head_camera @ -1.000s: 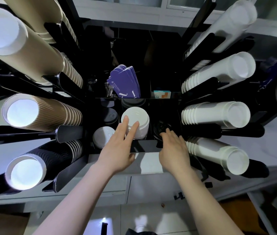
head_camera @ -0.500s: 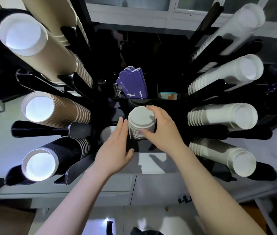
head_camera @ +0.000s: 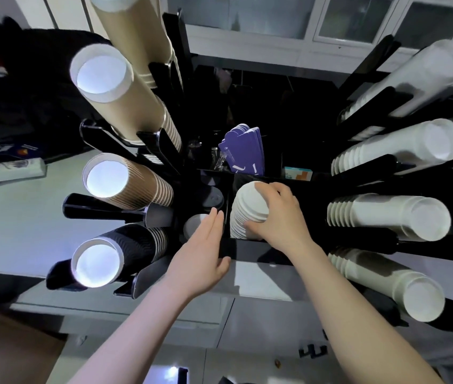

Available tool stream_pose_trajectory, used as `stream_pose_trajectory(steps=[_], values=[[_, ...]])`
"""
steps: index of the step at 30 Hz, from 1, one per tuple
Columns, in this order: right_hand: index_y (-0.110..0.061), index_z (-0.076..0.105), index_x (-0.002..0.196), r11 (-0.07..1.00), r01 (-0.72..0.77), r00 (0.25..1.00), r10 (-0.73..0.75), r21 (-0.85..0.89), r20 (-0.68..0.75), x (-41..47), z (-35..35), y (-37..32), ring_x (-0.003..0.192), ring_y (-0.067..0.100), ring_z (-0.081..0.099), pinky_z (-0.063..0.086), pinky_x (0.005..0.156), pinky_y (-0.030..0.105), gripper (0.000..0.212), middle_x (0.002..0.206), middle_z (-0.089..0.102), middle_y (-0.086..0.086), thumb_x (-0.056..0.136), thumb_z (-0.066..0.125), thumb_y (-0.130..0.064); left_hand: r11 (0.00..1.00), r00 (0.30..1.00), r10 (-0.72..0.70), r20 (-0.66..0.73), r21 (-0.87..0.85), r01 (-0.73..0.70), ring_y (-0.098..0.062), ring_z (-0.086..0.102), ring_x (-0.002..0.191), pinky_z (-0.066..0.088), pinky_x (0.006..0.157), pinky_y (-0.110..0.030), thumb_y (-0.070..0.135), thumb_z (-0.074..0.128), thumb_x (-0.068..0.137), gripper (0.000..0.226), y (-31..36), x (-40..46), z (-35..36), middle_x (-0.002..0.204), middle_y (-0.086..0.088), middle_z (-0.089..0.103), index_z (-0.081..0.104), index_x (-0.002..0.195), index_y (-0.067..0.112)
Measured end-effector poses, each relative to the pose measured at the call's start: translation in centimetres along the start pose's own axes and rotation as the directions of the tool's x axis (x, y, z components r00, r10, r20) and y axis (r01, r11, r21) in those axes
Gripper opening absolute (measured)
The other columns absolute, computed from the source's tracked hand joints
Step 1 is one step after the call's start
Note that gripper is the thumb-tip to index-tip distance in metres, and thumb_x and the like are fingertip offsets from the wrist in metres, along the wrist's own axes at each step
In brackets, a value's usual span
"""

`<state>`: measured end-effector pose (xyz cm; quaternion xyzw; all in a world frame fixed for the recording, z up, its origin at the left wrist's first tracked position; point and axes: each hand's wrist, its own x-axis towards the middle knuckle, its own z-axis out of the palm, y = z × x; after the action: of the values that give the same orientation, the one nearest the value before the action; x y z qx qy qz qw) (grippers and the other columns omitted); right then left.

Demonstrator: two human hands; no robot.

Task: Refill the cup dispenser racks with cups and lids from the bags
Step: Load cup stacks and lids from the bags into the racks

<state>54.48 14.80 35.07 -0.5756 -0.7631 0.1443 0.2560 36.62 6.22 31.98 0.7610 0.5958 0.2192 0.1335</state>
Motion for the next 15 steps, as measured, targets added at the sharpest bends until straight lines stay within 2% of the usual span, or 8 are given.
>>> stream_pose_trajectory(steps=[3,6,9,12,13,15], values=[[-0.03,0.043,0.138,0.998,0.025,1.0,-0.024,0.059,-0.016,-0.1,-0.4,0.1,0.127,0.024,0.037,0.034,0.107,0.033,0.081,0.141,0.034,-0.001,0.067,0.083,-0.031,1.0,1.0,0.003,-0.002,0.01,-0.003,-0.012,0.0,0.148,0.013,0.115,-0.021,0.032,0.054,0.092,0.085,0.2,0.1,0.3,0.161,-0.002,-0.006,-0.002,0.153,0.012],[-0.03,0.044,0.137,0.992,0.054,0.998,-0.05,0.111,-0.04,-0.4,-0.8,-0.1,0.127,0.023,0.037,0.034,0.107,0.034,0.08,0.141,0.034,-0.002,0.067,0.083,-0.028,1.0,1.0,0.01,-0.008,0.022,-0.01,-0.014,0.0,0.148,0.017,0.116,-0.026,0.031,0.054,0.091,0.085,0.3,0.2,0.4,0.161,-0.002,-0.006,-0.002,0.153,0.016],[-0.031,0.045,0.135,0.978,0.083,0.991,-0.06,0.193,-0.121,-0.7,-1.2,-0.5,0.127,0.02,0.036,0.034,0.103,0.028,0.076,0.14,0.035,-0.004,0.067,0.081,-0.029,0.999,0.998,-0.023,-0.055,-0.04,0.021,-0.013,0.003,0.148,0.027,0.112,-0.025,0.026,0.056,0.09,0.088,0.7,0.0,0.2,0.161,0.0,-0.009,-0.005,0.152,0.019],[-0.03,0.046,0.134,0.954,0.142,0.981,-0.1,0.263,-0.166,-0.7,-1.5,-1.6,0.126,0.011,0.035,0.028,0.098,0.012,0.074,0.139,0.036,-0.004,0.069,0.08,-0.032,0.996,0.985,-0.071,-0.155,-0.064,0.062,-0.016,0.001,0.148,0.018,0.114,-0.023,0.019,0.058,0.088,0.092,1.0,-0.3,-0.3,0.16,-0.005,-0.011,-0.009,0.151,0.012],[-0.029,0.046,0.134,0.948,0.161,0.98,-0.121,0.274,-0.156,-0.6,-1.3,-2.1,0.126,0.011,0.035,0.028,0.098,0.012,0.074,0.139,0.036,-0.004,0.068,0.08,-0.032,0.996,0.98,-0.088,-0.179,-0.048,0.081,-0.018,0.0,0.148,0.017,0.116,-0.026,0.018,0.059,0.087,0.093,1.0,-0.4,-0.3,0.16,-0.008,-0.011,-0.01,0.15,0.009],[-0.023,0.048,0.134,0.943,0.2,0.978,-0.173,0.265,-0.12,-0.5,-0.5,-3.2,0.129,0.016,0.036,0.033,0.104,0.024,0.075,0.139,0.038,-0.001,0.068,0.082,-0.029,0.993,0.97,-0.119,-0.211,-0.023,0.116,-0.018,-0.005,0.148,0.018,0.117,-0.03,0.016,0.058,0.086,0.094,1.0,-0.8,-0.4,0.159,-0.011,-0.015,-0.011,0.149,0.006]])
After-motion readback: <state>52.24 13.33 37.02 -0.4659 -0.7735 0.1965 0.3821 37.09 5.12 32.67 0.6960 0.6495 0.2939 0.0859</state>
